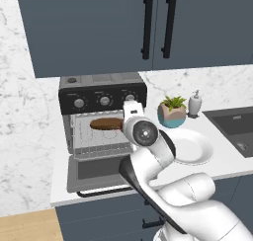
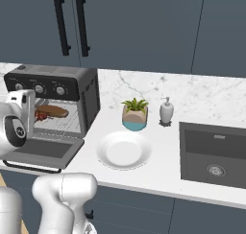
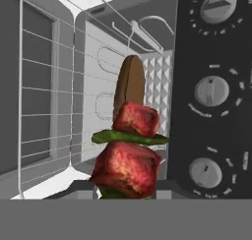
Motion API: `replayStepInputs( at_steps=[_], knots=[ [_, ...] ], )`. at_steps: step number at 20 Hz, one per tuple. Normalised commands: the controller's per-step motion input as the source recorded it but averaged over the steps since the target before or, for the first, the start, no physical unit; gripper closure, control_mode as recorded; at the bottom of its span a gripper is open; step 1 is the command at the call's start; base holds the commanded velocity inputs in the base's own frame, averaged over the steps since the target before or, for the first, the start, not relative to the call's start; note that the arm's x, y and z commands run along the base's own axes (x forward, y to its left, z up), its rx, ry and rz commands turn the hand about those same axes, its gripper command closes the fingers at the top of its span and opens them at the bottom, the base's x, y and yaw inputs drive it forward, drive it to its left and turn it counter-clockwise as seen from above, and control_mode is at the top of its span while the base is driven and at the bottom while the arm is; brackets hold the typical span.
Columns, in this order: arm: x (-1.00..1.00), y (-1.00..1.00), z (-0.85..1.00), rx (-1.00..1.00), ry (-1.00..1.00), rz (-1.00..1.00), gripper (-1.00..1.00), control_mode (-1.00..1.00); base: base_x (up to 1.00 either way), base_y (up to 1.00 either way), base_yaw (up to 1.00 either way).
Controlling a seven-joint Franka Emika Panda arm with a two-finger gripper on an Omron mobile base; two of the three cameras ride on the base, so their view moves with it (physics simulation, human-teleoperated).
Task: Pick up the kebab skewer and baguette bread, and place them inside the toaster oven. Close the toaster oven door and start by setting the timer.
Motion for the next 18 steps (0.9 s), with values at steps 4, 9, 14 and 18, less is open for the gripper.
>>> replayStepInputs(
  at_steps=[4,9,14,18],
  knots=[
    [0.54,0.09,-0.08,0.0,0.02,0.0,1.0,-1.0,0.0,0.0,0.0],
    [0.47,0.1,-0.15,0.0,0.03,0.0,1.0,-1.0,0.0,0.0,0.0],
    [0.18,0.22,-0.16,0.0,0.1,0.0,1.0,-1.0,0.0,0.0,0.0],
    [0.22,0.1,-0.08,0.0,0.14,0.0,1.0,-1.0,0.0,0.0,0.0]
  ],
)
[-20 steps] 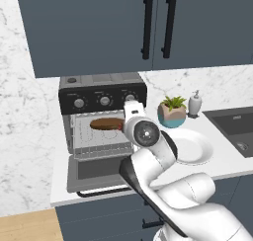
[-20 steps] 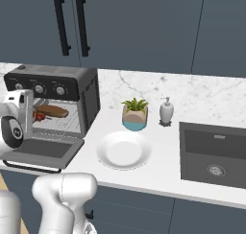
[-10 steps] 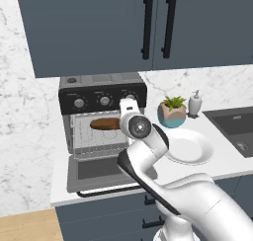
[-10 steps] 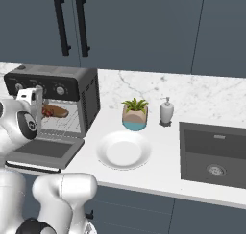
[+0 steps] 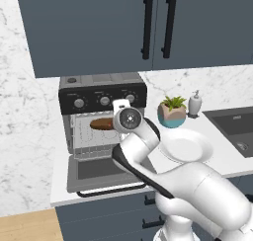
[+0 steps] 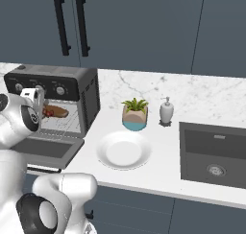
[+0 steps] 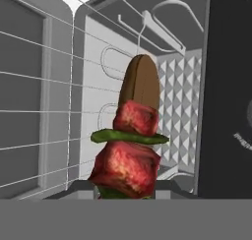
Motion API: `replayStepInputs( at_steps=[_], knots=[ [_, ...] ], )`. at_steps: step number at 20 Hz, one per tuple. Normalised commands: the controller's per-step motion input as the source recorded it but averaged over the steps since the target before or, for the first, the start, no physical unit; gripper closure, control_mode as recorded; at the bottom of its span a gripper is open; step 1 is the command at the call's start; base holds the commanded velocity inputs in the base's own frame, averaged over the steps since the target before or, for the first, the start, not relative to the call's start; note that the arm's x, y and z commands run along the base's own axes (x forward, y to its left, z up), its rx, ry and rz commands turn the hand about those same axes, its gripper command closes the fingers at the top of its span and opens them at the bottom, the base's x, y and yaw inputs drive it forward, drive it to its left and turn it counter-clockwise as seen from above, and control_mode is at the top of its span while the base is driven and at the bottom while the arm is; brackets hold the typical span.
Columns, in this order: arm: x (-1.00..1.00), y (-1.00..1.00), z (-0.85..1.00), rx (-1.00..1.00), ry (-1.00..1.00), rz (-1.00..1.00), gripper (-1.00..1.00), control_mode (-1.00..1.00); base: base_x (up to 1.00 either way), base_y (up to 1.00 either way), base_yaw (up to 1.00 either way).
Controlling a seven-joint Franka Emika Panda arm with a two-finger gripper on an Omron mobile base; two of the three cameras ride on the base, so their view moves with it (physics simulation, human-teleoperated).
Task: Pick up the kebab skewer and baguette bread, and place them inside the toaster oven. Close the toaster oven door and start by setting the timer.
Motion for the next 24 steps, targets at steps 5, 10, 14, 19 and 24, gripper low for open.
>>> replayStepInputs(
  at_steps=[5,10,14,19,24],
  knots=[
    [0.14,0.0,-0.27,0.0,0.01,0.0,1.0,-1.0,0.0,0.0,0.0],
    [0.21,0.0,-0.36,0.0,0.0,0.0,1.0,-1.0,0.0,0.0,0.0],
    [0.21,-0.01,-0.22,0.0,0.0,0.0,1.0,-1.0,0.0,0.0,0.0],
    [0.36,0.0,-0.01,0.0,0.0,0.0,1.0,-1.0,0.0,0.0,0.0],
    [0.33,0.0,0.0,0.0,0.01,0.0,1.0,-1.0,0.0,0.0,0.0]
  ],
)
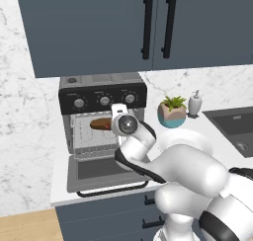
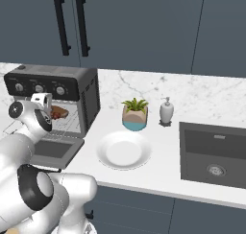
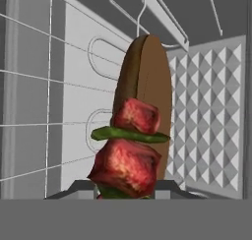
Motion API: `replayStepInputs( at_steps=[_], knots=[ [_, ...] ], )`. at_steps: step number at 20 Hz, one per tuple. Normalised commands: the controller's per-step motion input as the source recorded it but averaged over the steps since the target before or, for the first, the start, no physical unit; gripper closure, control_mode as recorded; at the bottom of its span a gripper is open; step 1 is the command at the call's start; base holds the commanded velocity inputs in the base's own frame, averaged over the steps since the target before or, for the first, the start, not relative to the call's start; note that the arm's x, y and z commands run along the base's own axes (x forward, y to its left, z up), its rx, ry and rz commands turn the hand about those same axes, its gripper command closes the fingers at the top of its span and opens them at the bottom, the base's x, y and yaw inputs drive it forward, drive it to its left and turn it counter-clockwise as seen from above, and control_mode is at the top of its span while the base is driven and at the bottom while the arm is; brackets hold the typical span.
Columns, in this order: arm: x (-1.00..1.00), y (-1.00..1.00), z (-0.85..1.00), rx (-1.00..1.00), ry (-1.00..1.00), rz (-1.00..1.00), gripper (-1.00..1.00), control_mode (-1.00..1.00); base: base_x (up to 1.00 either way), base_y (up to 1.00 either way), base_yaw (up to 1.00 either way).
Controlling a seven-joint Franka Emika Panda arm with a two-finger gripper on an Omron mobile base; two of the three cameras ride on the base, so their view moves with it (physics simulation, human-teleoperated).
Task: Pick up the kebab skewer and baguette bread, and place them inside the toaster oven. Close the toaster oven door and start by setting the timer.
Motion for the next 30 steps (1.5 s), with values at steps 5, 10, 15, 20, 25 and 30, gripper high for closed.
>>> replayStepInputs(
  at_steps=[5,10,15,20,25,30],
  knots=[
    [0.16,0.0,0.0,0.0,0.01,0.0,1.0,-1.0,0.0,0.0,0.0],
    [0.0,0.0,0.0,0.0,0.0,0.0,1.0,-1.0,0.0,0.0,0.0],
    [0.0,0.0,0.0,0.0,0.0,0.0,-1.0,-1.0,0.0,0.0,0.0],
    [0.0,0.0,0.0,0.0,0.0,0.0,-1.0,-1.0,0.0,0.0,0.0],
    [0.0,0.0,0.0,0.0,0.0,0.0,-1.0,-1.0,0.0,0.0,0.0],
    [0.02,0.01,0.02,0.0,0.01,0.0,-1.0,-1.0,0.0,0.0,0.0]
  ],
)
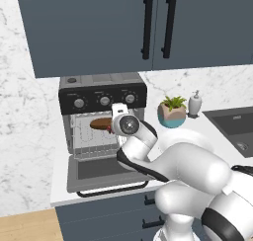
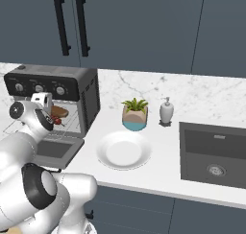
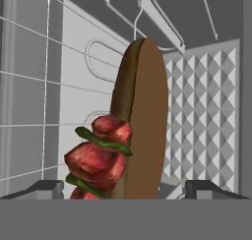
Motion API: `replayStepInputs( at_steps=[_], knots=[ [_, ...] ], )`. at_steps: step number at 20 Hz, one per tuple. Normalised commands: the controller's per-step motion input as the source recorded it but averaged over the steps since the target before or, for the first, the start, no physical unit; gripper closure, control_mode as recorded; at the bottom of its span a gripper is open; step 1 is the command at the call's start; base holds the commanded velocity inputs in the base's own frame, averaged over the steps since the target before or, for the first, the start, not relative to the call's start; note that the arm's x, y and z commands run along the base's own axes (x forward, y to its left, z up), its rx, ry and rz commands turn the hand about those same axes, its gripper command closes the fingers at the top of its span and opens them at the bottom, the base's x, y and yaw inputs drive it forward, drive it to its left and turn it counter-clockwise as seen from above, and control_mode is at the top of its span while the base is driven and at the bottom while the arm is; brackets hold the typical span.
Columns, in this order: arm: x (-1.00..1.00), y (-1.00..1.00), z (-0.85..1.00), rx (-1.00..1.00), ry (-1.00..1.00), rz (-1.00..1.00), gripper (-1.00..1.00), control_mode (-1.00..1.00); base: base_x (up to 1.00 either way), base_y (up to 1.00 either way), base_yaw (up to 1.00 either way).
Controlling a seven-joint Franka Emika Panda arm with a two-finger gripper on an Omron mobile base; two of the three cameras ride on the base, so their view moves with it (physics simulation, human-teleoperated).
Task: Pick up the kebab skewer and baguette bread, and place them inside the toaster oven. Close the toaster oven door and start by setting the timer.
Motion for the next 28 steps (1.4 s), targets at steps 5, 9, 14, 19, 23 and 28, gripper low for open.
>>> replayStepInputs(
  at_steps=[5,9,14,19,23,28],
  knots=[
    [0.01,0.0,0.27,0.01,0.01,0.0,-1.0,-1.0,0.0,0.0,0.0],
    [-0.19,0.0,0.44,0.04,0.0,-0.04,-1.0,-1.0,0.0,0.0,0.0],
    [-0.28,0.0,0.22,0.05,0.0,-0.03,-1.0,-1.0,0.0,0.0,0.0],
    [-0.22,0.0,0.22,0.1,0.0,-0.09,-1.0,-1.0,0.0,0.0,0.0],
    [-0.65,0.0,0.33,0.27,0.01,-0.26,-1.0,-1.0,0.0,0.0,0.0],
    [-0.88,0.02,0.01,0.37,-0.01,-0.45,-1.0,-1.0,0.0,0.0,0.0]
  ],
)
